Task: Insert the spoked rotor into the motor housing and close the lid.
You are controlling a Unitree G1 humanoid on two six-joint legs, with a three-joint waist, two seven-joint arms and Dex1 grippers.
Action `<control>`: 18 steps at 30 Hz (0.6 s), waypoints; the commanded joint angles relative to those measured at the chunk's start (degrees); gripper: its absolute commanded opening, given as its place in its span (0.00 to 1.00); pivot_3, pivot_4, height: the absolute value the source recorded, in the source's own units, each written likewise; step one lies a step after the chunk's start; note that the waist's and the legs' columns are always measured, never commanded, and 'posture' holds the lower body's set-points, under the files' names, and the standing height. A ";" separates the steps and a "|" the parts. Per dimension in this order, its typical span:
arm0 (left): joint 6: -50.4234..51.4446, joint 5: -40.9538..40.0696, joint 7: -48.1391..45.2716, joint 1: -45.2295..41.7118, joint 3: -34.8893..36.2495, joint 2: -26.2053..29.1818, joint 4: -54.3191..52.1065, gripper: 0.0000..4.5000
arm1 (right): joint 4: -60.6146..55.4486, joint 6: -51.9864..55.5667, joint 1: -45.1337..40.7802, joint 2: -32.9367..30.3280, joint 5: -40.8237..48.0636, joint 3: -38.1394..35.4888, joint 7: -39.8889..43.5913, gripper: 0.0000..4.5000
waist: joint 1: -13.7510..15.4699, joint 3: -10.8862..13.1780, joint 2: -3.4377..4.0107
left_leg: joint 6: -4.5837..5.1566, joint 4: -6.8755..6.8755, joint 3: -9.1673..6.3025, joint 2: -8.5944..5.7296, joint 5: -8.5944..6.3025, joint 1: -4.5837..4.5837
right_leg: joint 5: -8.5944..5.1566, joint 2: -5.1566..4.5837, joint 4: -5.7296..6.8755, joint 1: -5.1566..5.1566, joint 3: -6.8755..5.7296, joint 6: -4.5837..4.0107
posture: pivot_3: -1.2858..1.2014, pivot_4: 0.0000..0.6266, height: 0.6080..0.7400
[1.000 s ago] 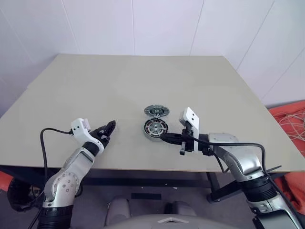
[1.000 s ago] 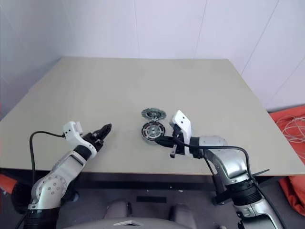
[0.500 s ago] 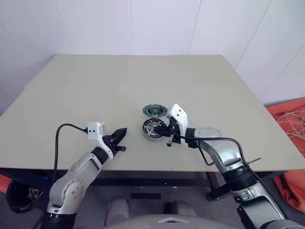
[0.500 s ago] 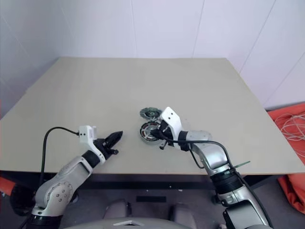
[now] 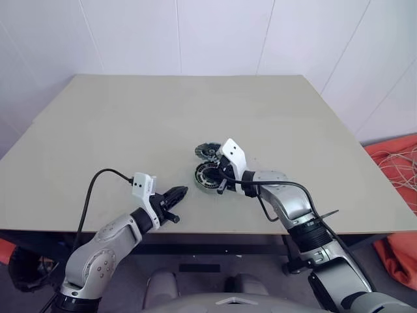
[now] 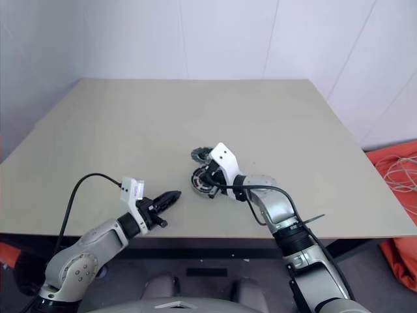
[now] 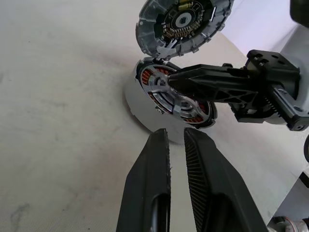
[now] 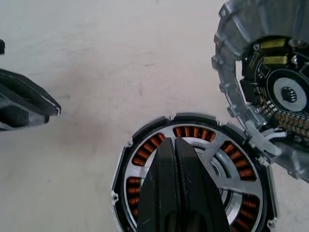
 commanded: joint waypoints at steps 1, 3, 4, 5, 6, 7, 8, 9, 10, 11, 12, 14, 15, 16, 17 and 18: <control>0.31 -0.18 -0.89 -0.92 0.54 0.04 -2.60 0.13 | 1.76 -0.55 -0.74 -1.31 -1.89 0.86 0.63 0.00 | -0.15 -0.01 0.02 | 0.00 0.00 0.00 0.00 0.00 0.02 | 0.00 0.00 0.00 0.02 0.00 0.00 | 0.52 0.00 1.00; 0.55 -0.30 -0.97 -1.20 0.79 0.09 -2.57 0.13 | 2.25 -0.71 -0.73 -1.57 -2.15 0.88 0.76 0.00 | -0.20 -0.04 0.04 | 0.00 0.00 0.00 0.00 0.00 0.08 | 0.00 0.00 0.00 0.08 0.00 0.01 | 0.52 0.00 1.00; 0.65 -0.40 -1.04 -1.39 0.95 0.10 -2.46 0.13 | 2.03 -0.64 -0.74 -1.59 -1.65 0.52 1.02 0.00 | -0.20 -0.05 0.05 | 0.00 0.00 0.00 -0.01 0.00 0.10 | 0.00 0.00 0.00 0.10 0.00 0.01 | 0.52 0.00 1.00; 0.72 -0.41 -1.10 -1.52 1.07 0.08 -2.37 0.13 | 1.57 -0.57 -0.70 -1.63 -0.98 0.12 1.45 0.00 | -0.20 -0.05 0.06 | 0.00 0.01 0.00 -0.01 0.00 0.10 | -0.01 0.00 0.00 0.11 0.00 0.01 | 0.52 0.00 1.00; 0.71 -0.31 -1.16 -1.58 1.08 0.04 -2.31 0.13 | 0.92 -0.72 -0.53 -1.78 -0.33 -0.26 2.04 0.00 | -0.20 -0.06 0.06 | 0.00 0.01 0.00 -0.01 0.00 0.10 | -0.01 -0.01 0.00 0.11 0.01 0.01 | 0.52 0.00 1.00; 0.71 -0.24 -1.29 -1.63 1.07 0.02 -2.30 0.13 | -0.32 -0.83 -0.27 -2.15 0.68 -0.82 3.07 0.00 | -0.20 -0.06 0.06 | 0.00 0.01 0.00 -0.01 0.00 0.10 | -0.01 0.00 0.00 0.11 0.01 0.01 | 0.52 0.00 1.00; 0.65 -0.17 -1.49 -1.72 1.04 -0.01 -2.24 0.13 | -1.56 -0.67 -0.07 -2.61 1.63 -1.31 4.03 0.00 | -0.20 -0.06 0.06 | 0.00 0.02 0.00 -0.01 0.00 0.10 | -0.01 0.00 0.00 0.11 0.01 0.01 | 0.52 0.00 1.00; 0.59 -0.08 -1.62 -1.81 1.04 -0.05 -2.16 0.13 | -3.25 -0.79 0.09 -3.49 2.50 -1.75 5.36 0.00 | -0.14 -0.06 0.06 | 0.00 0.02 0.00 -0.01 0.00 0.09 | -0.01 -0.01 0.00 0.11 0.01 0.01 | 0.52 0.00 1.00; 0.53 0.01 -1.79 -1.86 1.00 -0.09 -2.12 0.13 | -5.15 -0.68 0.23 -4.53 3.51 -2.25 6.79 0.00 | -0.09 -0.05 0.07 | 0.00 0.02 -0.01 -0.01 0.00 0.07 | -0.01 -0.01 -0.01 0.10 0.01 0.01 | 0.52 0.00 1.00; 0.48 0.07 -2.00 -1.91 0.99 -0.11 -2.07 0.13 | -6.82 -0.24 0.29 -5.52 4.42 -2.68 7.96 0.00 | -0.12 -0.04 0.09 | 0.01 0.03 -0.01 -0.01 0.00 0.05 | 0.00 -0.01 -0.01 0.09 0.01 0.01 | 0.52 0.00 1.00; 0.49 0.09 -2.09 -2.07 1.06 -0.14 -1.91 0.13 | -8.26 0.04 0.07 -6.85 5.05 -2.92 9.37 0.00 | -0.17 -0.03 0.11 | 0.01 0.03 -0.01 -0.01 -0.01 0.04 | 0.00 -0.01 -0.01 0.08 0.02 0.01 | 0.52 0.00 1.00; 0.56 0.16 -2.42 -2.44 1.10 -0.10 -1.47 0.13 | -9.46 -0.48 -0.91 -9.53 4.81 -2.58 11.80 0.00 | -0.20 -0.02 0.13 | 0.01 0.03 -0.01 0.00 0.00 0.03 | 0.01 0.00 0.00 0.05 0.02 -0.01 | 0.52 0.00 1.00; 0.59 0.20 -2.56 -2.61 1.07 -0.09 -1.27 0.13 | -9.47 -1.47 -1.57 -10.82 4.09 -2.10 12.94 0.00 | -0.21 -0.02 0.13 | 0.01 0.02 -0.01 0.01 0.00 0.05 | 0.01 0.02 0.00 0.06 0.01 -0.01 | 0.52 0.00 1.00; 0.58 0.31 -2.67 -2.79 1.02 -0.14 -1.02 0.13 | -9.17 -2.62 -2.28 -11.76 3.34 -1.63 13.83 0.00 | -0.22 -0.03 0.14 | 0.01 0.01 -0.01 0.02 0.00 0.05 | 0.01 0.02 0.01 0.06 0.01 -0.01 | 0.52 0.00 1.00; 0.55 0.41 -2.82 -2.96 0.94 -0.20 -0.77 0.13 | -8.73 -3.72 -3.43 -12.66 2.59 -0.99 15.06 0.09 | -0.33 -0.03 0.14 | 0.01 0.01 -0.01 0.02 0.00 0.06 | 0.00 0.02 0.01 0.07 0.01 -0.01 | 0.52 0.00 1.00; 0.52 0.53 -2.90 -3.11 0.88 -0.29 -0.57 0.13 | -8.31 -4.75 -4.46 -13.33 1.94 -0.38 16.19 0.12 | -0.44 -0.02 0.16 | 0.01 0.02 0.01 0.01 0.00 0.07 | 0.00 0.01 0.02 0.07 0.01 -0.01 | 0.52 0.00 1.00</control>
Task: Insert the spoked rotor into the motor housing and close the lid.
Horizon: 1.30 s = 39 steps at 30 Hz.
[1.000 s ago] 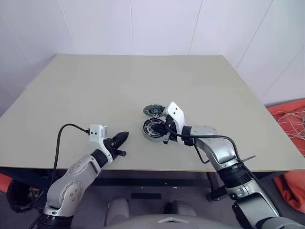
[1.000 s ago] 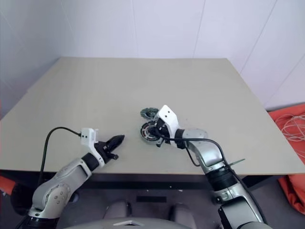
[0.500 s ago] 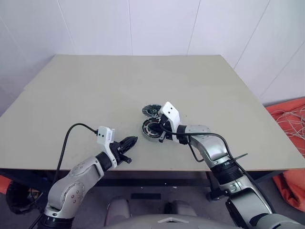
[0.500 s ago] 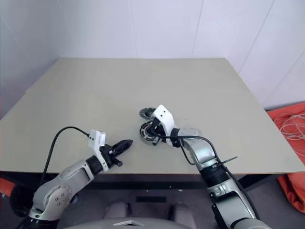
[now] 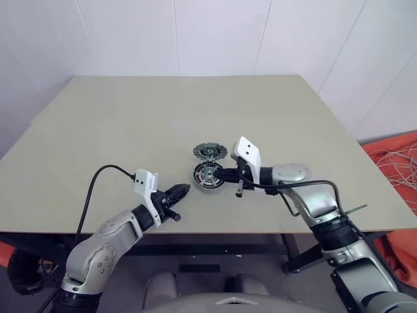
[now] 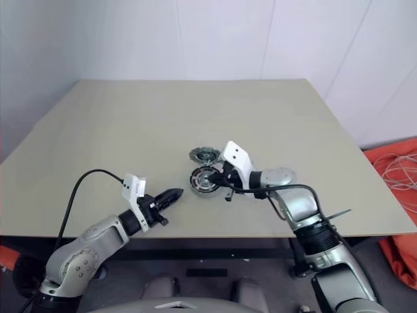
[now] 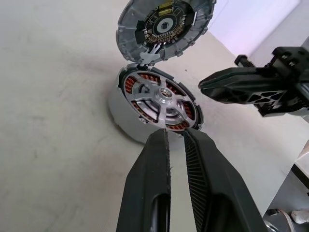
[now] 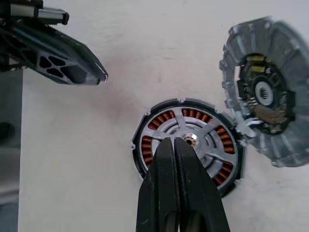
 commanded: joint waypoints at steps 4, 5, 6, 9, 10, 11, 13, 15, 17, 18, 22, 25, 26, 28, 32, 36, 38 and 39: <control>-0.72 0.96 -1.17 -1.68 0.29 -0.84 0.22 0.13 | 1.11 -8.19 -7.13 -2.89 -3.86 3.21 6.97 0.43 | -0.15 0.01 0.03 | 0.00 0.03 0.02 0.01 0.00 0.00 | 0.01 0.00 0.03 -0.04 0.00 -0.01 | 0.52 0.00 1.00; -0.87 1.18 -1.16 -1.75 0.21 -1.09 0.40 0.13 | 1.77 -10.10 -7.97 -3.57 -4.89 4.35 8.63 0.51 | -0.13 0.01 0.03 | 0.00 0.03 0.01 0.01 0.00 0.00 | 0.01 0.00 0.04 -0.03 0.00 -0.02 | 0.52 0.00 1.00; -1.00 1.43 -1.20 -1.74 0.16 -1.34 0.52 0.13 | 2.37 -11.86 -8.61 -4.10 -5.83 5.27 9.96 0.59 | -0.11 0.01 0.03 | 0.00 0.04 0.01 0.01 0.00 -0.01 | 0.02 0.00 0.03 -0.03 -0.01 -0.03 | 0.52 0.00 1.00; -1.30 2.23 -1.29 -1.55 -0.08 -2.05 0.80 0.13 | 3.85 -16.95 -10.28 -5.68 -8.99 8.19 13.45 0.81 | 0.01 0.01 0.02 | 0.03 0.09 0.01 -0.01 -0.01 -0.08 | 0.21 -0.03 0.02 -0.03 -0.01 -0.35 | 0.52 0.00 1.00; -1.39 2.44 -1.20 -1.50 -0.14 -2.37 0.91 0.13 | 3.94 -19.26 -11.08 -6.64 -10.38 9.87 15.76 0.81 | 0.01 0.01 0.03 | 0.06 0.09 0.01 -0.01 -0.03 -0.09 | 0.22 -0.03 0.01 -0.03 -0.01 -0.37 | 0.52 0.00 1.00; -1.42 2.62 -1.17 -1.47 -0.15 -2.62 0.98 0.13 | 4.08 -20.94 -11.61 -7.22 -11.32 10.93 17.45 0.81 | -0.03 0.01 0.03 | 0.08 0.11 0.01 -0.01 -0.04 -0.11 | 0.22 -0.03 0.00 -0.03 -0.01 -0.38 | 0.52 0.00 1.00; -1.49 3.06 -1.16 -1.53 -0.25 -3.16 1.18 0.13 | 4.95 -23.78 -13.13 -7.61 -13.04 12.83 19.94 0.81 | -0.08 0.01 0.03 | 0.10 0.11 0.01 0.00 -0.05 -0.11 | 0.22 -0.02 0.00 -0.04 -0.01 -0.39 | 0.52 0.00 1.00; -1.57 3.52 -1.10 -1.77 -0.50 -3.70 1.48 0.13 | 6.67 -26.34 -15.20 -7.31 -15.17 14.64 21.70 0.81 | -0.26 0.02 0.05 | 0.10 0.11 0.02 0.02 -0.05 -0.10 | 0.22 -0.01 0.03 -0.08 -0.01 -0.39 | 0.52 0.00 1.00; -1.66 4.09 -1.10 -2.11 -0.78 -4.25 1.85 0.13 | 9.56 -29.50 -17.52 -6.61 -17.39 16.13 22.58 0.81 | -0.34 0.02 0.05 | 0.09 0.12 0.03 0.03 -0.05 -0.09 | 0.23 -0.01 0.04 -0.08 -0.01 -0.41 | 0.52 0.00 1.00; -1.72 4.40 -1.13 -2.31 -0.85 -4.54 2.07 0.13 | 11.25 -31.23 -18.85 -6.24 -18.56 16.87 22.82 0.81 | -0.26 0.02 0.05 | 0.09 0.13 0.03 0.02 -0.05 -0.09 | 0.24 -0.01 0.06 -0.09 -0.01 -0.42 | 0.52 0.00 1.00; -2.05 5.15 -1.16 -2.82 -1.10 -5.51 2.63 0.13 | 17.42 -37.16 -23.04 -4.57 -21.91 18.60 23.46 0.81 | -0.25 0.02 0.02 | 0.10 0.21 0.02 0.03 -0.05 -0.11 | 0.25 -0.02 0.08 -0.08 -0.02 -0.43 | 0.52 0.00 1.00; -2.15 5.55 -1.07 -2.97 -1.35 -6.11 2.67 0.13 | 21.23 -40.96 -25.13 -3.56 -23.92 19.36 23.71 0.81 | -0.19 0.02 0.02 | 0.11 0.22 0.02 0.02 -0.06 -0.14 | 0.28 -0.02 0.08 -0.08 -0.02 -0.49 | 0.52 0.00 1.00; -2.18 5.68 -1.03 -2.96 -1.46 -6.33 2.65 0.13 | 22.63 -42.21 -25.86 -3.17 -24.58 19.57 23.71 0.81 | -0.21 0.02 0.02 | 0.12 0.22 0.02 0.02 -0.06 -0.17 | 0.30 -0.02 0.08 -0.09 -0.02 -0.52 | 0.52 0.00 1.00; -2.17 5.89 -1.06 -2.88 -1.51 -6.73 2.56 0.13 | 25.15 -44.28 -27.07 -2.49 -25.63 19.92 23.81 0.81 | -0.23 0.02 0.02 | 0.15 0.22 0.02 0.02 -0.08 -0.21 | 0.31 -0.02 0.07 -0.11 -0.03 -0.54 | 0.52 0.00 1.00; -2.12 6.23 -1.10 -2.74 -1.40 -7.24 2.47 0.13 | 29.85 -47.57 -28.79 -1.32 -27.21 20.34 23.53 0.81 | -0.23 0.02 0.02 | 0.17 0.22 0.03 0.02 -0.09 -0.24 | 0.32 -0.01 0.07 -0.15 -0.03 -0.57 | 0.52 0.00 1.00; -2.09 6.25 -0.99 -2.53 -1.11 -7.55 2.29 0.13 | 32.86 -49.49 -29.71 -0.47 -27.97 20.13 23.52 0.81 | -0.26 0.02 0.02 | 0.17 0.23 0.03 0.03 -0.09 -0.23 | 0.33 -0.01 0.08 -0.15 -0.04 -0.59 | 0.52 0.00 1.00; -2.11 6.26 -0.96 -2.44 -1.00 -7.68 2.26 0.13 | 34.29 -50.61 -30.11 -0.27 -28.55 20.20 23.45 0.81 | -0.24 0.02 0.02 | 0.17 0.24 0.03 0.03 -0.09 -0.23 | 0.33 -0.01 0.09 -0.15 -0.04 -0.59 | 0.52 0.00 1.00; -2.12 6.26 -0.95 -2.41 -0.95 -7.73 2.25 0.13 | 34.91 -51.08 -30.27 -0.15 -28.74 20.17 23.43 0.81 | -0.24 0.02 0.02 | 0.17 0.24 0.03 0.03 -0.09 -0.23 | 0.33 -0.02 0.09 -0.15 -0.04 -0.59 | 0.52 0.00 1.00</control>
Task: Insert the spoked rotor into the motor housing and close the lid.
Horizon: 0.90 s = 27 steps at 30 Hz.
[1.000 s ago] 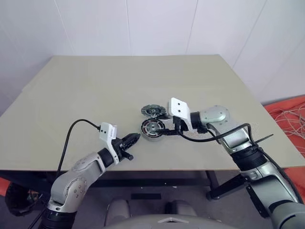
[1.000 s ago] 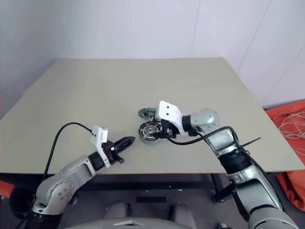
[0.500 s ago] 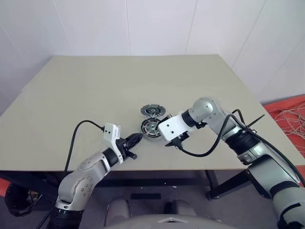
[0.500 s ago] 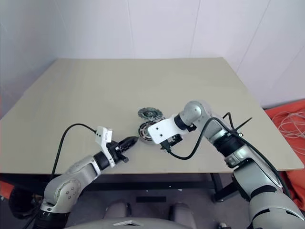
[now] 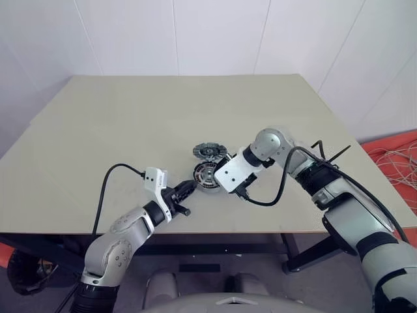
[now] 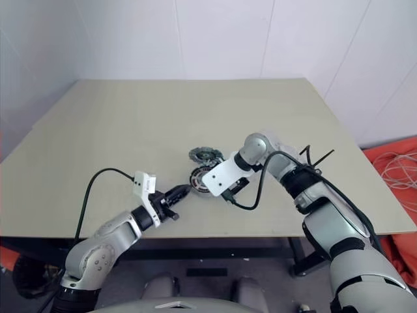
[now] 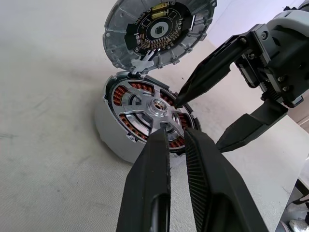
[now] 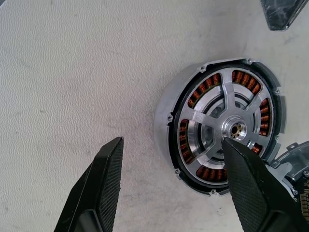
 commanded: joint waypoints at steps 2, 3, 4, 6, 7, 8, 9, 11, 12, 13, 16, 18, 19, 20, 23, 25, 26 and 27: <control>-0.96 0.09 -0.32 -0.20 0.48 -0.29 -1.53 0.13 | 2.39 -2.81 -2.32 0.32 -0.86 -0.56 0.03 0.81 | -0.01 0.00 0.00 | 0.00 0.00 0.00 0.00 0.00 0.00 | 0.00 0.00 0.00 0.00 0.00 0.00 | 0.52 0.00 1.00; -0.97 0.09 -0.29 -0.20 0.52 -0.33 -1.54 0.13 | 2.93 -3.26 -2.43 0.37 -1.06 -0.59 -0.02 0.81 | -0.02 0.00 0.00 | 0.00 0.00 0.00 0.00 0.00 -0.01 | 0.00 0.00 0.00 0.00 0.00 0.00 | 0.52 0.00 1.00; -0.98 0.10 -0.24 -0.25 0.54 -0.40 -1.53 0.13 | 3.59 -3.93 -2.52 0.33 -1.44 -0.52 -0.26 0.81 | -0.04 0.00 0.00 | 0.00 0.00 0.00 0.00 0.00 0.00 | 0.00 0.00 0.00 0.00 0.00 0.00 | 0.52 0.00 1.00; -1.00 0.14 -0.14 -0.29 0.61 -0.51 -1.48 0.13 | 4.36 -4.92 -2.46 0.18 -1.86 -0.40 -0.31 0.81 | -0.03 0.00 0.00 | 0.00 0.00 0.00 0.01 0.00 0.00 | 0.01 0.00 0.01 0.00 0.00 -0.01 | 0.52 0.00 1.00; -0.98 0.16 -0.10 -0.30 0.63 -0.55 -1.47 0.13 | 4.52 -5.23 -2.37 0.10 -1.91 -0.40 -0.22 0.81 | -0.03 0.00 0.00 | 0.00 0.01 0.00 0.00 0.00 0.00 | 0.01 0.00 0.01 0.00 0.00 -0.01 | 0.52 0.00 1.00; -0.94 0.15 -0.07 -0.31 0.65 -0.60 -1.48 0.13 | 4.63 -5.47 -2.27 0.05 -1.91 -0.43 -0.12 0.81 | -0.02 0.00 0.00 | 0.00 0.01 0.00 0.00 0.00 0.01 | 0.01 0.00 0.01 0.01 0.00 -0.01 | 0.52 0.00 1.00; -0.90 0.13 -0.05 -0.32 0.67 -0.65 -1.47 0.13 | 4.74 -5.69 -2.19 0.01 -1.94 -0.47 -0.05 0.81 | -0.01 0.00 0.00 | 0.01 0.01 0.00 0.00 0.00 0.01 | 0.01 0.00 0.01 0.01 0.00 -0.01 | 0.52 0.00 1.00; -0.81 0.13 -0.06 -0.34 0.68 -0.67 -1.47 0.13 | 4.84 -6.08 -1.99 -0.11 -1.97 -0.53 0.08 0.81 | -0.02 0.00 0.00 | 0.01 0.02 0.00 0.00 0.00 0.02 | 0.01 0.00 0.01 0.02 0.00 -0.01 | 0.52 0.00 1.00; -0.77 0.14 -0.06 -0.37 0.70 -0.68 -1.45 0.13 | 4.82 -6.23 -1.89 -0.17 -1.96 -0.58 0.16 0.81 | -0.02 0.00 0.00 | 0.01 0.02 0.00 0.00 0.00 0.03 | 0.01 0.00 0.02 0.02 0.00 -0.01 | 0.52 0.00 1.00; -0.76 0.16 -0.06 -0.40 0.73 -0.70 -1.36 0.13 | 4.78 -6.35 -1.79 -0.21 -1.92 -0.63 0.19 0.81 | -0.02 0.00 0.00 | 0.01 0.02 0.00 0.00 0.00 0.03 | 0.01 0.00 0.02 0.02 0.00 -0.01 | 0.52 0.00 1.00; -0.72 0.25 -0.10 -0.51 0.75 -0.73 -1.14 0.13 | 4.42 -6.59 -1.52 -0.25 -1.57 -0.88 0.24 0.72 | -0.02 0.00 0.00 | 0.01 0.02 0.00 0.00 0.00 0.03 | 0.01 0.00 0.03 0.02 0.00 -0.02 | 0.52 0.00 1.00; -0.71 0.34 -0.10 -0.63 0.77 -0.75 -0.93 0.13 | 3.92 -6.58 -1.43 -0.15 -1.26 -1.13 0.25 0.72 | -0.02 0.00 0.00 | 0.01 0.02 0.00 0.00 0.00 0.03 | 0.01 0.00 0.03 0.03 0.00 -0.02 | 0.52 0.00 1.00; -0.69 0.35 -0.13 -0.67 0.77 -0.75 -0.86 0.13 | 3.62 -6.56 -1.40 -0.11 -1.10 -1.21 0.32 0.72 | -0.03 0.00 0.00 | 0.01 0.03 0.00 0.00 0.00 0.03 | 0.01 0.00 0.03 0.03 0.00 -0.02 | 0.52 0.00 1.00; -0.69 0.39 -0.14 -0.67 0.74 -0.78 -0.83 0.13 | 3.32 -6.51 -1.32 -0.12 -0.96 -1.25 0.45 0.72 | -0.03 0.00 0.00 | 0.01 0.03 0.00 0.00 0.00 0.03 | 0.01 0.00 0.03 0.03 0.00 -0.02 | 0.52 0.00 1.00; -0.68 0.50 -0.15 -0.61 0.66 -0.84 -0.76 0.13 | 2.35 -6.46 -0.74 -0.27 -0.57 -1.17 0.96 0.72 | -0.03 0.00 0.00 | 0.01 0.03 0.00 0.01 0.00 0.04 | 0.01 0.00 0.04 0.02 0.00 -0.02 | 0.52 0.00 1.00; -0.65 0.52 -0.12 -0.55 0.66 -0.92 -0.78 0.13 | 1.89 -6.45 -0.29 -0.36 -0.52 -1.06 1.17 0.72 | -0.01 0.00 0.00 | 0.01 0.03 0.00 0.01 0.00 0.03 | 0.01 0.00 0.04 0.02 0.00 -0.02 | 0.52 0.00 1.00; -0.62 0.55 -0.10 -0.55 0.66 -0.96 -0.77 0.13 | 1.57 -6.55 -0.02 -0.37 -0.17 -1.06 1.56 0.72 | -0.01 0.00 0.00 | 0.01 0.03 0.00 0.00 0.00 0.02 | 0.01 0.00 0.04 0.02 0.00 -0.02 | 0.52 0.00 1.00; -0.62 0.59 -0.11 -0.50 0.67 -0.99 -0.75 0.13 | 1.12 -6.49 0.27 -0.41 0.26 -1.11 1.98 0.72 | -0.02 0.00 0.00 | 0.01 0.03 0.00 0.00 0.00 0.02 | 0.01 0.00 0.04 0.01 0.00 -0.02 | 0.52 0.00 1.00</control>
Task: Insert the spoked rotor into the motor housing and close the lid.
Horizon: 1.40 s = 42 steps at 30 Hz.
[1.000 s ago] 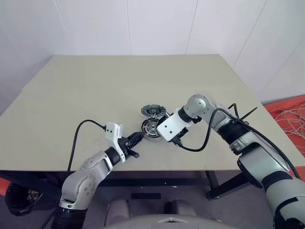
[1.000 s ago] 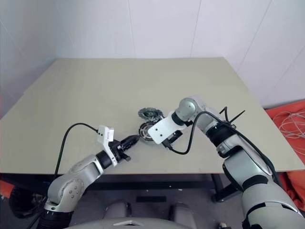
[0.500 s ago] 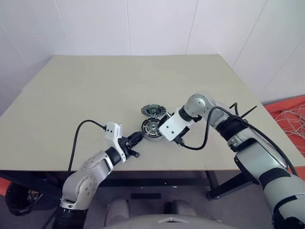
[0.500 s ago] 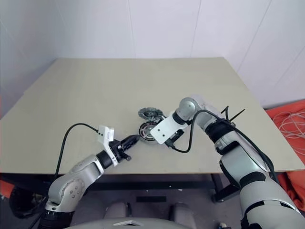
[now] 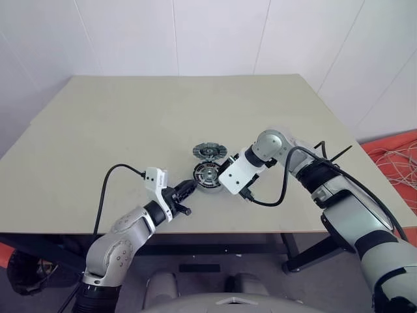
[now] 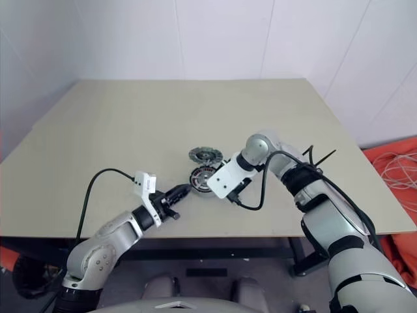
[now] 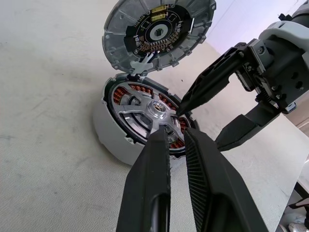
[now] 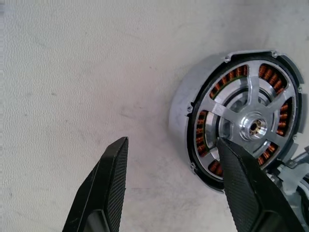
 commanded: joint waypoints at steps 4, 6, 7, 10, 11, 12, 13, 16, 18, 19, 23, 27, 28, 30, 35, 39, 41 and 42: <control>-0.68 0.21 -0.24 -0.27 0.53 -0.20 -0.75 0.13 | -4.07 -0.11 0.68 -0.96 2.10 -0.91 2.45 0.72 | 0.00 0.00 0.00 | 0.00 0.00 0.00 0.01 0.00 0.00 | 0.00 0.01 0.00 0.00 0.00 0.00 | 0.52 0.00 1.00; -0.66 0.21 -0.19 -0.20 0.52 -0.34 -0.79 0.13 | -4.08 0.09 0.85 -0.77 1.90 -0.77 2.44 0.69 | -0.01 0.00 0.00 | 0.00 0.00 0.00 0.01 0.00 0.01 | 0.00 0.01 0.00 0.00 0.00 0.00 | 0.52 0.00 1.00; -0.65 0.21 -0.15 -0.17 0.51 -0.42 -0.82 0.13 | -3.71 0.06 0.78 -0.53 1.63 -0.67 2.22 0.64 | -0.01 0.00 0.00 | 0.00 0.00 0.00 0.01 0.00 0.01 | 0.00 0.00 0.00 0.00 0.00 0.00 | 0.52 0.00 1.00; -0.67 0.26 -0.08 -0.08 0.51 -0.60 -0.97 0.13 | -2.42 0.09 0.30 0.25 0.98 -0.54 1.47 0.45 | -0.01 0.00 0.00 | 0.00 0.00 0.00 0.01 0.00 0.03 | 0.00 0.01 0.00 0.02 0.00 0.00 | 0.52 0.00 1.00; -0.69 0.26 -0.06 -0.03 0.53 -0.65 -1.03 0.13 | -2.13 0.11 0.17 0.41 0.86 -0.57 1.32 0.37 | -0.01 0.00 0.00 | 0.00 0.00 0.00 0.01 0.00 0.02 | 0.00 0.00 0.00 0.01 0.00 0.00 | 0.52 0.00 1.00; -0.72 0.27 -0.04 0.00 0.54 -0.69 -1.06 0.13 | -1.92 0.13 0.07 0.52 0.79 -0.61 1.18 0.29 | 0.01 0.00 0.00 | 0.00 0.00 0.00 0.01 0.00 0.02 | 0.00 0.00 0.00 0.01 0.00 0.00 | 0.52 0.00 1.00; -0.73 0.28 -0.03 0.02 0.55 -0.72 -1.09 0.13 | -1.79 0.13 0.01 0.58 0.76 -0.63 1.09 0.21 | 0.05 0.00 0.00 | 0.01 0.00 0.00 0.01 0.00 0.00 | 0.00 0.00 0.00 0.01 0.00 0.00 | 0.52 0.00 1.00; -0.81 0.29 0.09 0.13 0.59 -0.90 -1.22 0.13 | -1.69 0.19 -0.03 0.57 0.77 -0.76 0.97 0.00 | 0.01 -0.01 -0.06 | 0.05 0.00 -0.01 0.00 -0.03 -0.03 | 0.00 0.00 -0.04 0.01 -0.01 -0.01 | 0.52 0.00 1.00; -0.81 0.27 0.13 0.15 0.64 -0.99 -1.28 0.13 | -1.62 0.21 -0.07 0.59 0.74 -0.91 0.85 0.00 | -0.04 0.00 -0.05 | 0.05 0.00 0.00 0.00 -0.03 -0.05 | 0.00 0.00 -0.05 -0.01 -0.01 -0.01 | 0.52 0.00 1.00; -0.80 0.29 0.13 0.13 0.66 -1.03 -1.27 0.13 | -1.60 0.22 -0.08 0.61 0.72 -0.97 0.77 0.00 | -0.04 0.00 -0.05 | 0.05 0.00 0.00 0.00 -0.03 -0.02 | 0.00 0.00 -0.04 0.00 0.00 -0.01 | 0.52 0.00 1.00; -0.74 0.28 0.08 -0.28 0.68 -1.17 -0.97 0.13 | -1.93 1.23 0.22 0.66 0.95 -1.41 0.43 0.00 | -0.03 0.00 -0.06 | 0.05 0.00 0.00 0.01 -0.03 -0.01 | 0.00 0.01 -0.02 0.00 -0.01 -0.01 | 0.52 0.00 1.00; -0.68 0.26 0.00 -0.47 0.67 -1.19 -0.83 0.13 | -4.93 5.73 1.20 0.99 4.17 -3.60 0.75 0.00 | -0.03 0.00 -0.06 | 0.05 0.02 0.00 0.01 -0.03 0.00 | 0.00 0.01 -0.01 0.01 -0.01 -0.01 | 0.52 0.00 1.00; -0.68 0.26 -0.01 -0.50 0.65 -1.21 -0.81 0.13 | -6.40 7.72 1.66 1.02 5.34 -4.46 0.95 0.00 | -0.02 0.00 -0.06 | 0.05 0.01 0.00 0.01 -0.03 0.00 | 0.00 0.01 -0.01 0.01 -0.01 -0.01 | 0.52 0.00 1.00; -0.69 0.26 0.01 -0.53 0.67 -1.26 -0.72 0.13 | -10.88 13.18 3.02 0.32 7.72 -6.04 2.52 0.00 | -0.02 0.01 -0.04 | 0.05 0.01 0.00 0.01 -0.03 -0.02 | 0.00 0.01 -0.01 -0.01 -0.01 -0.01 | 0.52 0.00 1.00; -0.73 0.33 0.06 -0.86 0.71 -1.48 -0.31 0.13 | -24.12 28.23 7.09 -3.89 12.14 -9.00 5.45 0.00 | 0.15 0.03 -0.01 | 0.06 0.00 -0.02 0.00 -0.03 -0.23 | 0.00 0.00 -0.03 -0.16 0.00 -0.02 | 0.52 0.00 1.00; -0.84 0.33 -0.20 -1.35 0.83 -1.65 0.60 0.13 | -34.10 41.40 9.43 -6.60 15.33 -10.48 5.53 0.00 | 0.22 0.04 0.00 | 0.06 0.00 -0.03 0.00 -0.03 -0.22 | 0.00 0.00 -0.03 -0.16 0.00 -0.02 | 0.52 0.00 1.00; -0.86 0.22 -0.35 -1.56 0.93 -1.73 1.00 0.13 | -37.78 47.40 10.11 -7.45 16.25 -10.94 4.62 0.00 | 0.17 0.04 0.00 | 0.05 -0.01 -0.03 0.02 -0.02 -0.16 | 0.00 0.01 -0.02 -0.13 0.00 -0.01 | 0.52 0.00 1.00; -0.88 0.21 -0.45 -1.70 0.95 -1.75 1.22 0.13 | -39.30 50.35 10.27 -7.82 16.32 -11.09 3.86 0.00 | 0.15 0.04 0.01 | 0.05 -0.01 -0.02 0.02 -0.02 -0.14 | 0.00 0.01 -0.02 -0.13 0.00 -0.01 | 0.52 0.00 1.00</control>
